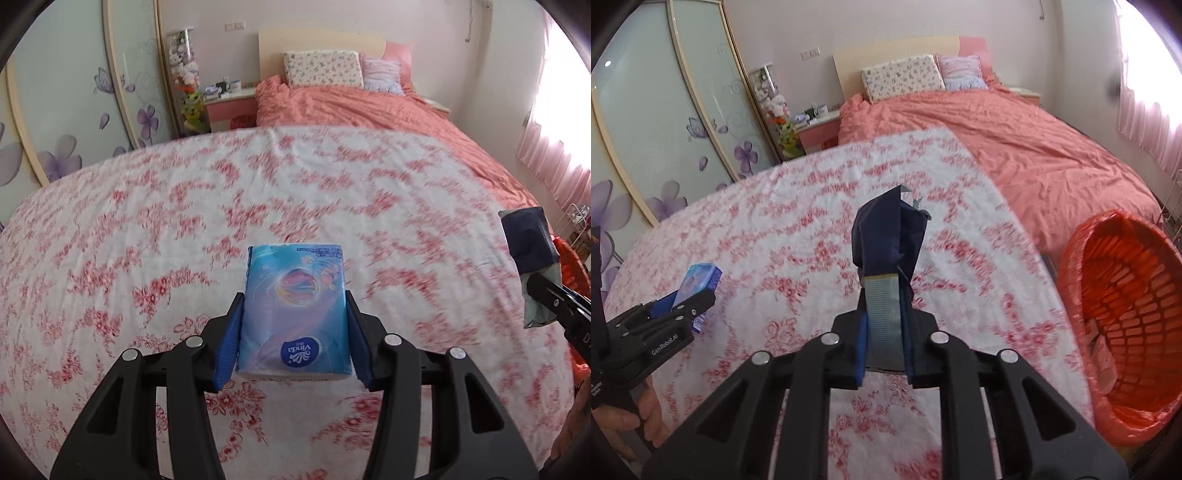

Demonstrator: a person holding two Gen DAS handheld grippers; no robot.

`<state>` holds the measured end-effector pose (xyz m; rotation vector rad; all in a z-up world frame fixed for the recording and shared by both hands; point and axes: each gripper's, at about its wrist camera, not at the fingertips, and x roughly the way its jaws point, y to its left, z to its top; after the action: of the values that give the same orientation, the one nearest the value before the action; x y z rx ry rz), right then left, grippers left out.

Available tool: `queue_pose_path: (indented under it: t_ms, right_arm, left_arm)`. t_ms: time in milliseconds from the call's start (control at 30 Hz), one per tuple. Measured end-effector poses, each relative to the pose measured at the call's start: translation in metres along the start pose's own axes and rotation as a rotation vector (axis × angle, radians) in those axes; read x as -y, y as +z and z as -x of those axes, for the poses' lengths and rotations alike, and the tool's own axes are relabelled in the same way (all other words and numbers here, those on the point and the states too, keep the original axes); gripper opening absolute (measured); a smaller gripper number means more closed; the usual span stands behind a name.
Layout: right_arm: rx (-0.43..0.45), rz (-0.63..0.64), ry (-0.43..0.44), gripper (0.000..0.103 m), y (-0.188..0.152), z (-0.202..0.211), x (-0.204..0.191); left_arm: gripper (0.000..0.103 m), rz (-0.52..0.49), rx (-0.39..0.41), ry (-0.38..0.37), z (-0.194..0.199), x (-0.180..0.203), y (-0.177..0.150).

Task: Collect trash
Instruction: 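Carry tissue pack and sock to the orange basket and open both tools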

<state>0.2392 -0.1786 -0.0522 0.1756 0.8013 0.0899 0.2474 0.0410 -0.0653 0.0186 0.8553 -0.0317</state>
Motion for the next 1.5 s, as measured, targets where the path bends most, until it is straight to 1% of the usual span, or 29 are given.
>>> queue_pose_path:
  t_ms: [200,433,600,767,933,1100,1200,1267,1300,1333,1367,1433,1467,1500]
  right_arm:
    - [0.083,-0.019,-0.009,0.016,0.010,0.046,0.016]
    - [0.164,-0.049,-0.045,0.016,0.010,0.098,0.045]
    - [0.210,-0.088,-0.072,0.016,0.004,0.127,0.074]
    - [0.238,-0.143,-0.108,0.016,-0.003,0.149,0.113]
    - [0.248,-0.217,-0.134,0.016,-0.011,0.158,0.159]
    - [0.251,-0.274,-0.154,0.016,-0.019,0.156,0.195]
    - [0.248,-0.311,-0.159,0.016,-0.020,0.152,0.218]
    - [0.245,-0.341,-0.157,0.017,-0.021,0.147,0.235]
    - [0.243,-0.352,-0.153,0.018,-0.021,0.144,0.241]
    - [0.240,-0.367,-0.147,0.025,-0.021,0.140,0.248]
    - [0.241,-0.387,-0.139,0.029,-0.021,0.136,0.256]
    - [0.236,-0.416,-0.137,0.030,-0.021,0.129,0.269]
    - [0.227,-0.427,-0.134,0.033,-0.021,0.124,0.275]
    - [0.220,-0.434,-0.132,0.038,-0.021,0.121,0.279]
  left_arm:
    - [0.051,-0.027,0.066,-0.041,0.035,0.026,0.013]
    - [0.051,-0.100,0.123,-0.108,0.068,0.076,0.018]
    - [0.051,-0.145,0.142,-0.190,0.085,0.116,0.018]
    - [0.051,-0.190,0.149,-0.293,0.095,0.162,0.016]
    - [0.051,-0.243,0.141,-0.387,0.094,0.210,0.012]
    - [0.052,-0.289,0.112,-0.469,0.080,0.252,0.010]
    - [0.052,-0.316,0.102,-0.499,0.075,0.273,0.007]
    - [0.052,-0.335,0.083,-0.512,0.065,0.288,0.006]
    - [0.053,-0.342,0.069,-0.518,0.058,0.294,0.006]
    - [0.053,-0.345,0.061,-0.518,0.055,0.297,0.006]
    - [0.055,-0.350,0.050,-0.515,0.048,0.302,0.006]
    - [0.059,-0.362,0.030,-0.512,0.039,0.307,0.003]
    - [0.063,-0.365,0.024,-0.501,0.036,0.309,0.002]
    - [0.064,-0.365,0.014,-0.499,0.031,0.309,0.002]
